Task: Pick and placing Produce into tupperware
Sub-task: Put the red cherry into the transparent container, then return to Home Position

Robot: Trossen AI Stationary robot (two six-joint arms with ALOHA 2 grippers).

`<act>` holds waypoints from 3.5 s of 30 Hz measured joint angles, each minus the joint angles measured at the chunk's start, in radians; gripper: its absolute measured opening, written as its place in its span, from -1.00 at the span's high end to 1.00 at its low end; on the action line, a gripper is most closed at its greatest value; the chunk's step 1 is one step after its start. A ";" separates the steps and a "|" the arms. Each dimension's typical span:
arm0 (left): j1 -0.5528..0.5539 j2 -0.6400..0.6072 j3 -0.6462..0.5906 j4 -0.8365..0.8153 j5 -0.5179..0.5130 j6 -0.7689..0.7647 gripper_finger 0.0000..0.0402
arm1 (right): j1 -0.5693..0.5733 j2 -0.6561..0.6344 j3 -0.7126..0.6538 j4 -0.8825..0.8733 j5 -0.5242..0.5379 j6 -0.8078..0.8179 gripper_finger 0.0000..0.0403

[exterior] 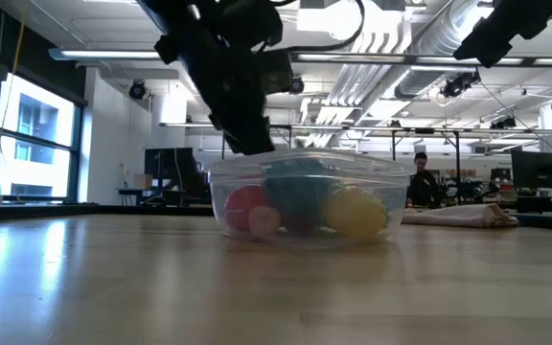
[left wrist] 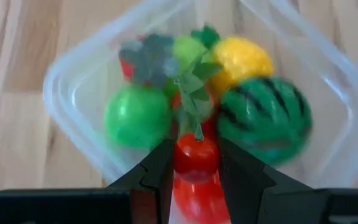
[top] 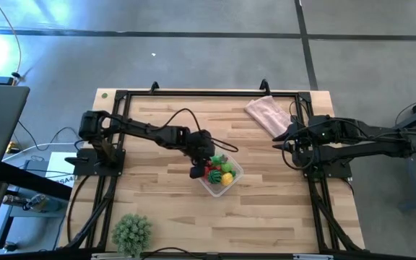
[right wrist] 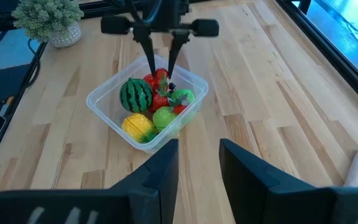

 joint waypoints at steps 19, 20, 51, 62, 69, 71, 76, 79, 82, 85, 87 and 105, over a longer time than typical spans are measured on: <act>0.000 0.016 0.000 0.038 -0.028 -0.023 0.30 | 0.000 0.000 0.000 -0.001 0.000 0.000 0.48; 0.000 0.016 0.000 0.039 -0.030 -0.023 0.26 | 0.000 0.000 0.000 -0.001 0.000 0.000 0.48; 0.038 0.006 0.595 -0.348 -0.293 0.001 0.24 | 0.000 0.000 0.000 0.000 0.000 0.000 0.48; 0.228 0.004 0.724 -0.470 -0.097 -0.049 0.45 | 0.000 -0.001 0.000 0.000 0.000 0.001 0.48; 0.264 -0.052 0.745 -0.527 -0.033 0.007 0.66 | 0.000 -0.001 0.000 0.000 -0.008 0.002 0.48; 0.262 -0.082 0.745 -0.535 -0.027 0.028 0.73 | 0.000 -0.001 0.000 0.000 -0.008 0.001 0.48; 0.221 -0.153 0.745 -0.591 -0.008 0.073 0.91 | 0.000 -0.001 0.000 0.000 -0.008 0.001 0.48; 0.175 -0.213 0.719 -0.605 -0.010 0.107 0.99 | 0.000 -0.001 0.000 0.000 -0.008 0.001 0.48; 0.139 -0.296 0.645 -0.591 -0.014 0.131 0.96 | 0.000 -0.001 0.000 0.000 -0.008 0.001 0.48; 0.108 -0.404 0.535 -0.541 -0.042 0.137 0.94 | 0.000 -0.001 0.000 0.000 -0.008 0.001 0.48; 0.104 -0.494 0.443 -0.485 -0.052 0.135 0.94 | 0.000 -0.001 0.000 0.000 -0.008 0.001 0.48; 0.105 -1.355 -0.214 -0.208 -0.124 -0.081 0.99 | 0.000 -0.001 0.000 0.000 -0.008 0.002 0.48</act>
